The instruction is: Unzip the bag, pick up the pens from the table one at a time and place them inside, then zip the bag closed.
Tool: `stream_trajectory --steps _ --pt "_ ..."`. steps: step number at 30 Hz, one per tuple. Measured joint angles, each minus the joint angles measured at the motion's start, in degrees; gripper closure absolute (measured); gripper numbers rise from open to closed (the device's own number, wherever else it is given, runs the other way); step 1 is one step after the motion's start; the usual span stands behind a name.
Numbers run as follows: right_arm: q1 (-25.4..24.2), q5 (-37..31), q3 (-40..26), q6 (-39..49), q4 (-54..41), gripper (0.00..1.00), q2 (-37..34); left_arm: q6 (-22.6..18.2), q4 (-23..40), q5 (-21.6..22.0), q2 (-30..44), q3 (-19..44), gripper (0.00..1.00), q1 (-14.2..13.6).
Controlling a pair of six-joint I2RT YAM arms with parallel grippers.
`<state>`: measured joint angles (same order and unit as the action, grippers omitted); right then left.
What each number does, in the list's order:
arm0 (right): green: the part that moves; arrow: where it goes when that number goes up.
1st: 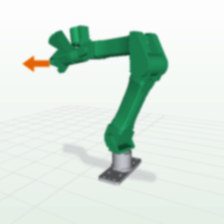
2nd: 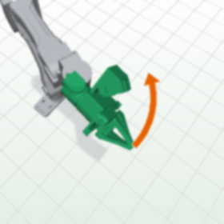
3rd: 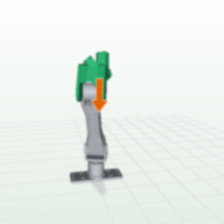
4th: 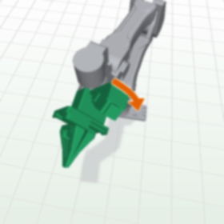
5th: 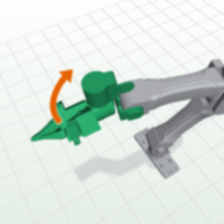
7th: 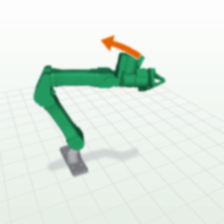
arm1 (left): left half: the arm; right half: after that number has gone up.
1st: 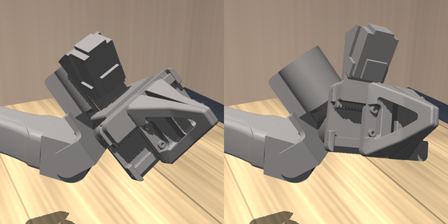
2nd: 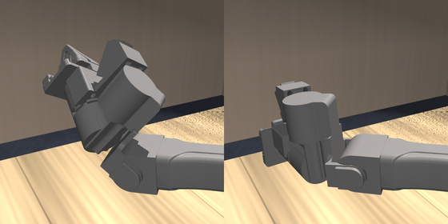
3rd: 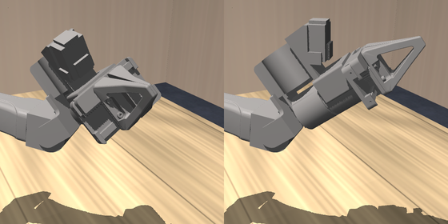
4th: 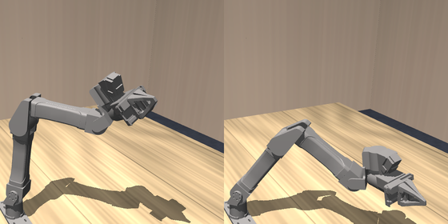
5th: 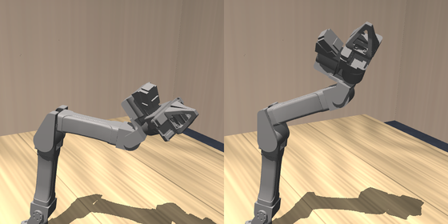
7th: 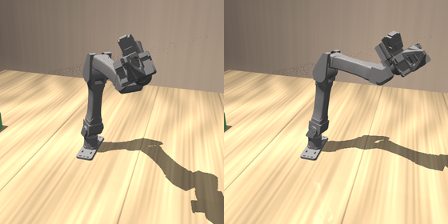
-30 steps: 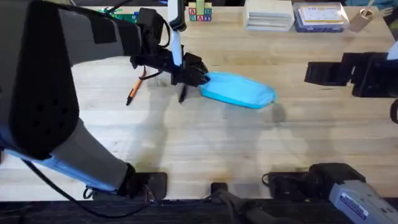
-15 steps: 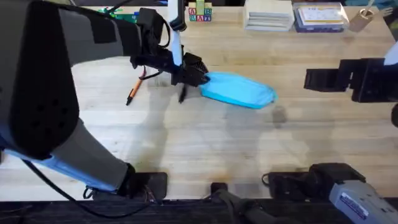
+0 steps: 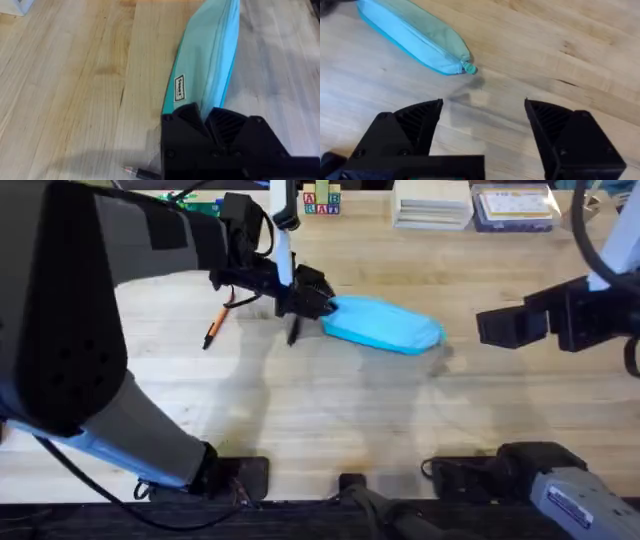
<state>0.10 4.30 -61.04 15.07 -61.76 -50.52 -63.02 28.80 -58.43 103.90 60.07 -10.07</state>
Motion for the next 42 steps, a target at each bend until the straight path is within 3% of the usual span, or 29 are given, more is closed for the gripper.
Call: stream_trajectory --steps 18,31,35,42 --pt "-2.04 6.53 0.0 15.77 -3.56 0.004 -1.94 0.0 0.0 0.0 0.0 0.0 0.958 0.0" --pt "-13.27 19.67 0.0 22.64 -2.8 0.004 -8.16 0.0 0.0 0.0 -0.02 0.0 0.958 0.0" --pt "-22.16 27.06 0.0 28.15 -1.04 0.006 -12.89 0.0 0.0 0.0 0.0 0.0 0.958 0.0" --pt "-25.19 29.21 0.0 31.96 -0.5 0.011 -17.91 0.0 0.0 0.0 -0.01 0.0 0.958 0.0"
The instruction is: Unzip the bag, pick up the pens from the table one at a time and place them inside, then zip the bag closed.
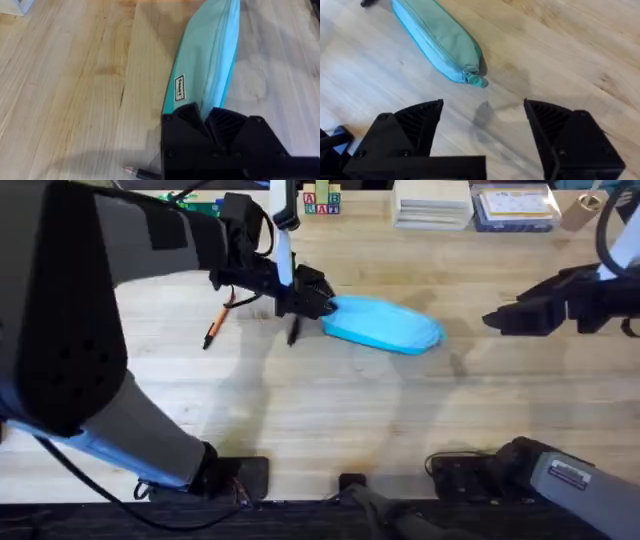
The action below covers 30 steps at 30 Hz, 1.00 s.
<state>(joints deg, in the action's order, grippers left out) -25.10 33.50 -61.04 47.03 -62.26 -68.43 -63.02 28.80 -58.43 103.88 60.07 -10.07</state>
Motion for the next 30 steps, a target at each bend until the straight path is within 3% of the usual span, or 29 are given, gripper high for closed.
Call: stream_trajectory --steps 17,30 --pt "0.01 -1.12 0.0 12.64 0.33 0.056 -6.38 0.0 -0.07 0.0 0.01 0.0 0.958 0.0" --pt "0.01 -0.7 0.0 14.33 2.15 0.056 -15.98 0.0 -0.07 0.0 -0.01 0.0 0.958 0.0"
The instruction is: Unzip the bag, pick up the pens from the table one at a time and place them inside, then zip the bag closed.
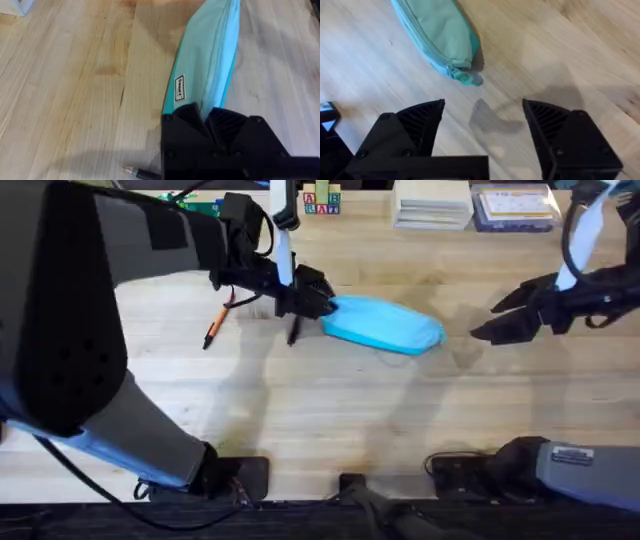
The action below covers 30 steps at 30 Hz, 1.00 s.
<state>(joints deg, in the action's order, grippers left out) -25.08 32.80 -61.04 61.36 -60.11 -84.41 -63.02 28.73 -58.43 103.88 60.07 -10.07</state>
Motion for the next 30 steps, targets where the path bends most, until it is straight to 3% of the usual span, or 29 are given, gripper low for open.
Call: stream_trajectory --steps 14,30 --pt "2.69 5.48 0.0 0.84 0.98 0.064 -7.31 0.0 0.0 0.02 0.0 0.0 0.958 0.0" --pt "6.01 5.83 0.02 0.87 2.04 0.06 -10.0 0.0 0.0 0.02 0.02 0.0 0.958 0.0"
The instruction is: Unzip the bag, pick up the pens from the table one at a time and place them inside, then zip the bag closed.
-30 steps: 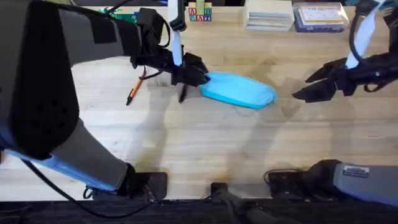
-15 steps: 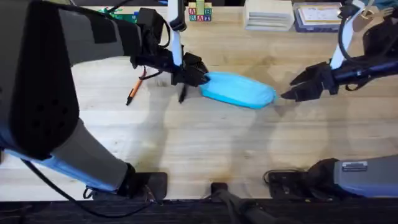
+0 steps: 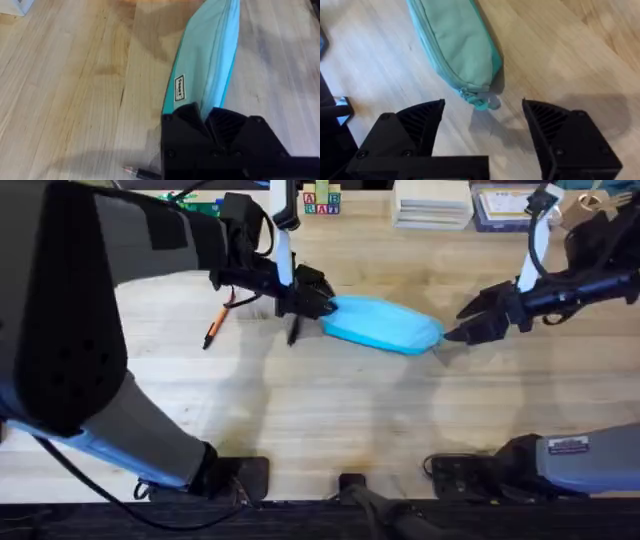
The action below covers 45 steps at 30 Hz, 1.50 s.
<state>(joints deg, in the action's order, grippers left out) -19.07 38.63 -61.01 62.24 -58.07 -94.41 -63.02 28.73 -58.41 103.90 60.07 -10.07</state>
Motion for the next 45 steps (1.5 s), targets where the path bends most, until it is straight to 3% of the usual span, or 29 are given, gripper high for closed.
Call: stream_trajectory --steps 32,45 --pt "1.84 1.34 4.52 0.0 5.21 0.075 0.0 0.0 0.0 0.0 0.0 0.0 0.958 0.0" --pt "2.95 1.51 7.19 0.02 7.53 0.159 0.0 0.0 0.0 0.0 0.0 0.0 0.958 0.0"
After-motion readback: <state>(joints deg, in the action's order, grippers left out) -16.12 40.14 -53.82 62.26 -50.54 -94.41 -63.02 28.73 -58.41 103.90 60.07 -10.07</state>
